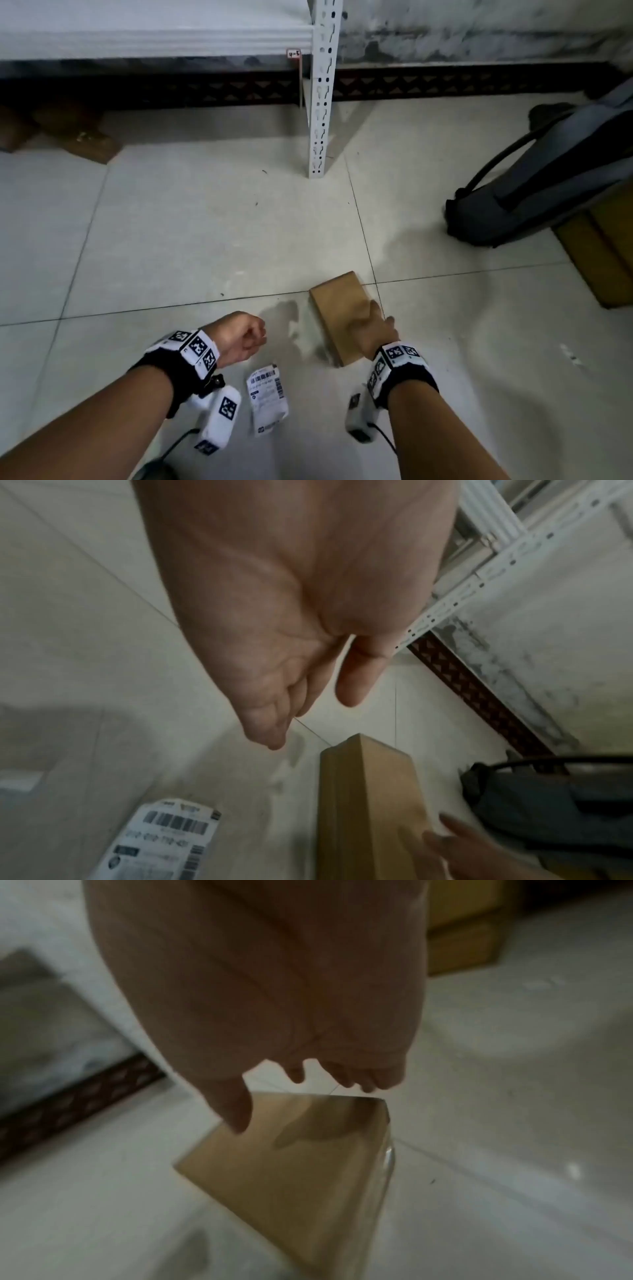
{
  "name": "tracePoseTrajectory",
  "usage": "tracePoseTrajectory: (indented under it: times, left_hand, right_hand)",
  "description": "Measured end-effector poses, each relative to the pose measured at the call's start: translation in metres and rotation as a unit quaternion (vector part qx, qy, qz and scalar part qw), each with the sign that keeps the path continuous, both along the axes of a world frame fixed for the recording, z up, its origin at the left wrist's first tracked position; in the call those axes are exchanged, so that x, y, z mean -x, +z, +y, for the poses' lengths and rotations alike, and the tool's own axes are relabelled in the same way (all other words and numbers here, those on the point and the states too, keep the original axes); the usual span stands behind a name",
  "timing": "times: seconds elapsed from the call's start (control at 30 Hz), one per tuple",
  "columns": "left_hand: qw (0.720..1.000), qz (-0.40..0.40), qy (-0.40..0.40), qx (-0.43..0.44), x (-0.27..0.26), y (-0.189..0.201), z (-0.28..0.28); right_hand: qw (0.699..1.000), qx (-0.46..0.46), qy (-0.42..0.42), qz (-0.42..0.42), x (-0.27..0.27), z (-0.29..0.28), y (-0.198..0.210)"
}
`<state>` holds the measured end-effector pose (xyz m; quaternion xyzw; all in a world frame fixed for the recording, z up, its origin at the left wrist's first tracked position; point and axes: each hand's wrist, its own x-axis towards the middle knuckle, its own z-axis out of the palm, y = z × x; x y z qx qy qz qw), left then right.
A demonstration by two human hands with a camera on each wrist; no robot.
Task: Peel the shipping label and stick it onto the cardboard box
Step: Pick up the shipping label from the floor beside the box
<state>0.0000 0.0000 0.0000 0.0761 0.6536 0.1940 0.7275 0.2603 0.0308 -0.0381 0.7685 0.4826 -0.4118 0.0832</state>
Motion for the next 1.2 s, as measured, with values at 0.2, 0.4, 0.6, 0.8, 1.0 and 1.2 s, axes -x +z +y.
tracePoseTrajectory:
  times: [0.2,0.4,0.6,0.8,1.0,1.2]
  left_hand:
    - [0.996,0.052,-0.075,0.006,-0.012,-0.004,-0.01]
    - [0.988,0.081,-0.11,-0.071,-0.008,0.027,-0.031]
    - [0.971,0.142,-0.11,-0.156,0.027,0.077,-0.054]
    - [0.936,0.19,-0.121,-0.27,0.054,0.135,-0.051]
    - [0.943,0.162,-0.112,-0.269,0.047,0.137,-0.061]
    - [0.858,0.278,-0.385,-0.195,0.057,0.087,-0.079]
  right_hand:
    - [0.981,-0.018,0.174,-0.082,0.026,-0.044,-0.009]
    - [0.992,0.002,0.098,-0.077,0.061,-0.104,-0.006]
    - [0.992,0.052,0.074,-0.09,0.082,-0.143,0.018]
    - [0.984,-0.089,0.134,-0.074,0.108,-0.159,0.035]
    - [0.973,-0.167,0.16,0.008,0.135,-0.18,0.037]
    - [0.994,0.024,0.031,0.098,0.143,-0.188,-0.004]
